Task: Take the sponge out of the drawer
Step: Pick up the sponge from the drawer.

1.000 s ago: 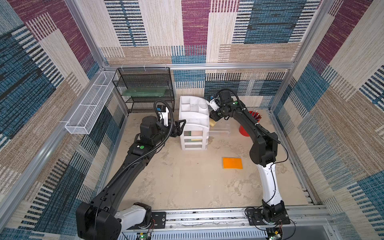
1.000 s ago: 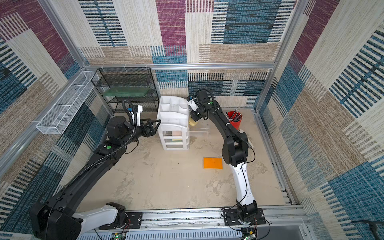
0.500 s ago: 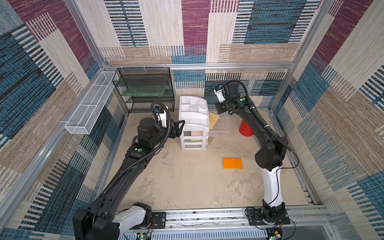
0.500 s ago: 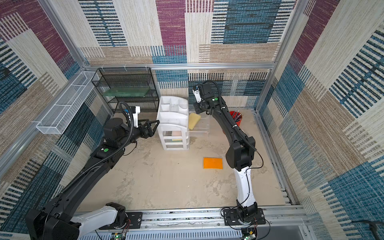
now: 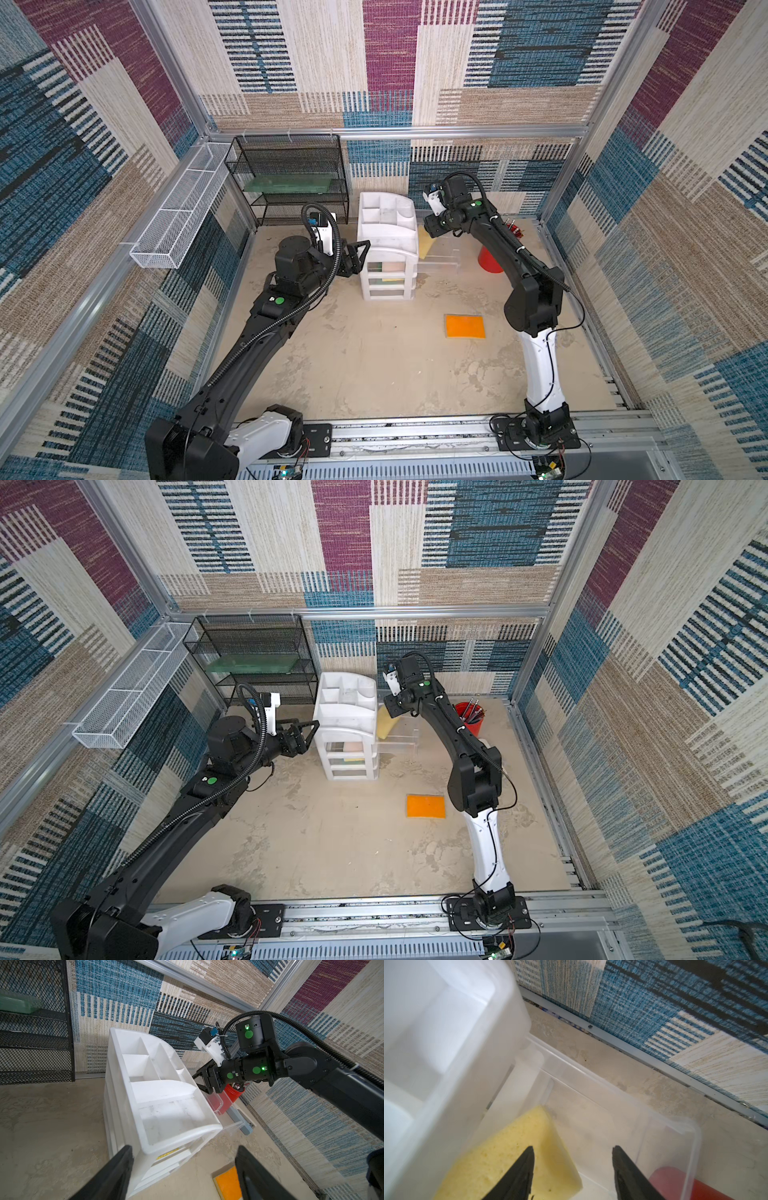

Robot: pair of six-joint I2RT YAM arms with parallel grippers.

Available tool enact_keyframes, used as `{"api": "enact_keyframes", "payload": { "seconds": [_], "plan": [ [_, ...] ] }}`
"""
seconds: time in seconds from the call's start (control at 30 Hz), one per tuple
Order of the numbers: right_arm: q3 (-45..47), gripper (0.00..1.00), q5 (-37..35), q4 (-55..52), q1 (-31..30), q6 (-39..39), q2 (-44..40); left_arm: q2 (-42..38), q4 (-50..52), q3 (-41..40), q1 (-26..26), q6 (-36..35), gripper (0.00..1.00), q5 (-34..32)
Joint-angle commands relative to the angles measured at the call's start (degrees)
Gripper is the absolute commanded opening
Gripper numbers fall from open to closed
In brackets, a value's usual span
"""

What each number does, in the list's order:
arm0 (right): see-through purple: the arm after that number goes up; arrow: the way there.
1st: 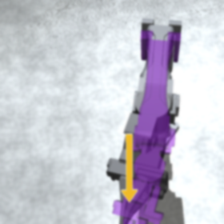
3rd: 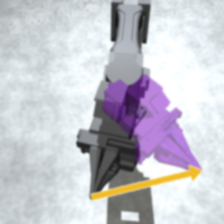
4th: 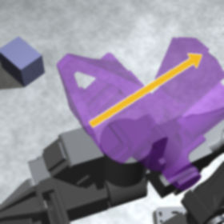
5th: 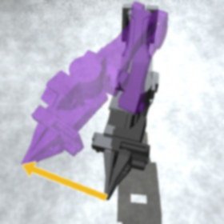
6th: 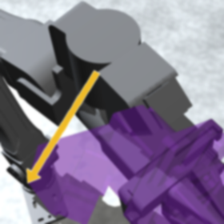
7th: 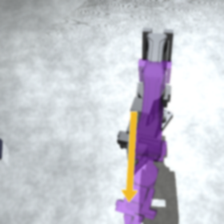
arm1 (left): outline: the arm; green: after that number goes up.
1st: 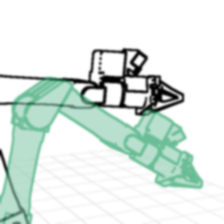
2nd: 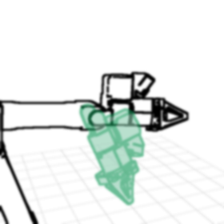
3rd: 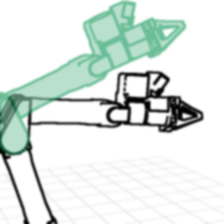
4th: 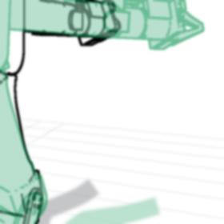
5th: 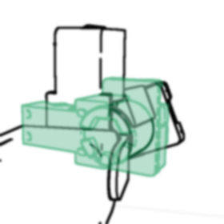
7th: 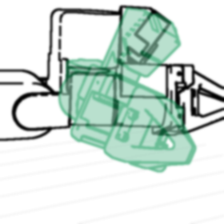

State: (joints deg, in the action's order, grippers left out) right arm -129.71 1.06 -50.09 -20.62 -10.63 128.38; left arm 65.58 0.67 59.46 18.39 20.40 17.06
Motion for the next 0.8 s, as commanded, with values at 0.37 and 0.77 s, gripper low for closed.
{"api": "enact_keyframes", "payload": {
  "seconds": [0.37,0.77],
  "plan": [
    [0.0,0.62,6.9,-2.0,-0.9,-1.2,2.9,1.0,-1.6,0.3,0.0,1.2,0.8,0.6],
    [1.9,0.15,7.9,-3.7,-0.8,2.0,2.6,-0.1,-2.0,-0.5,0.0,1.1,0.8,0.1]
  ]
}}
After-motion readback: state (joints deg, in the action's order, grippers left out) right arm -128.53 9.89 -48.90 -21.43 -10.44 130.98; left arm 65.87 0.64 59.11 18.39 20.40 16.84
